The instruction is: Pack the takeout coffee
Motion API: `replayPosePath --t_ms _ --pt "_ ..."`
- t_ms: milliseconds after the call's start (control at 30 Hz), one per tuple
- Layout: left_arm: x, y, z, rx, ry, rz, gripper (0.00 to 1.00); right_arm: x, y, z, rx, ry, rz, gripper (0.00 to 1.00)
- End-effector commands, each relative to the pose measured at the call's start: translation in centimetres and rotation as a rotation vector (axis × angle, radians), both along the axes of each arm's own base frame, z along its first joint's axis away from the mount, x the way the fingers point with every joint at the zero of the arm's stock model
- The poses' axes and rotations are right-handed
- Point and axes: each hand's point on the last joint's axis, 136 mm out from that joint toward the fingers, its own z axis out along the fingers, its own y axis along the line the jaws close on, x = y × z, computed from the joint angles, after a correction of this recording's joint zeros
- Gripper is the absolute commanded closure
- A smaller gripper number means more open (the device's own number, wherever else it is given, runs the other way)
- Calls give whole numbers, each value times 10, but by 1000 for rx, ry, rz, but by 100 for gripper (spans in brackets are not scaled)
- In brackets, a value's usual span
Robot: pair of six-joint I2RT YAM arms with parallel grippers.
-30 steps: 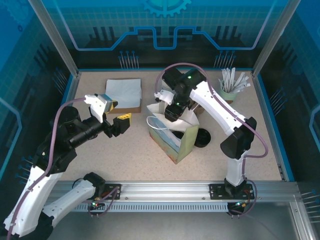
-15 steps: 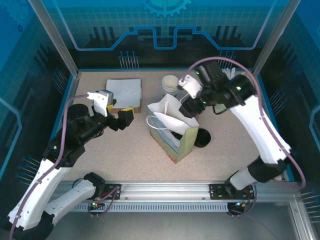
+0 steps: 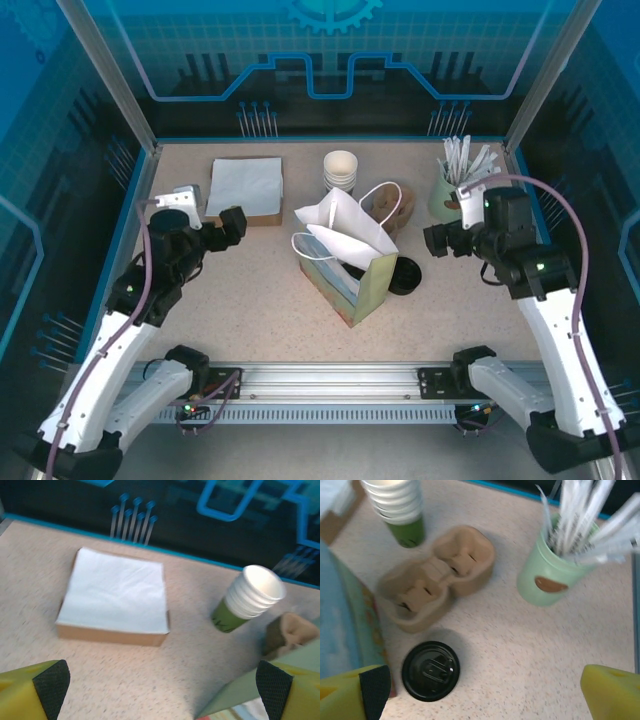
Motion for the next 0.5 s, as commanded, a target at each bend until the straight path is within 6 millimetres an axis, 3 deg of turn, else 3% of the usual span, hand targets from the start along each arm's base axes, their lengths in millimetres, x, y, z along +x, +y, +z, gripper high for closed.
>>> replayPosePath --t_ms 0,233,467 --pt "0 24 -26 -39 42 141 1 15 -22 -12 37 -93 -130 0" --pt "3 50 -76 35 95 249 1 20 -53 -90 69 -51 -269 0" --pt "9 56 -101 176 78 214 1 44 -64 -119 77 -153 -306 0"
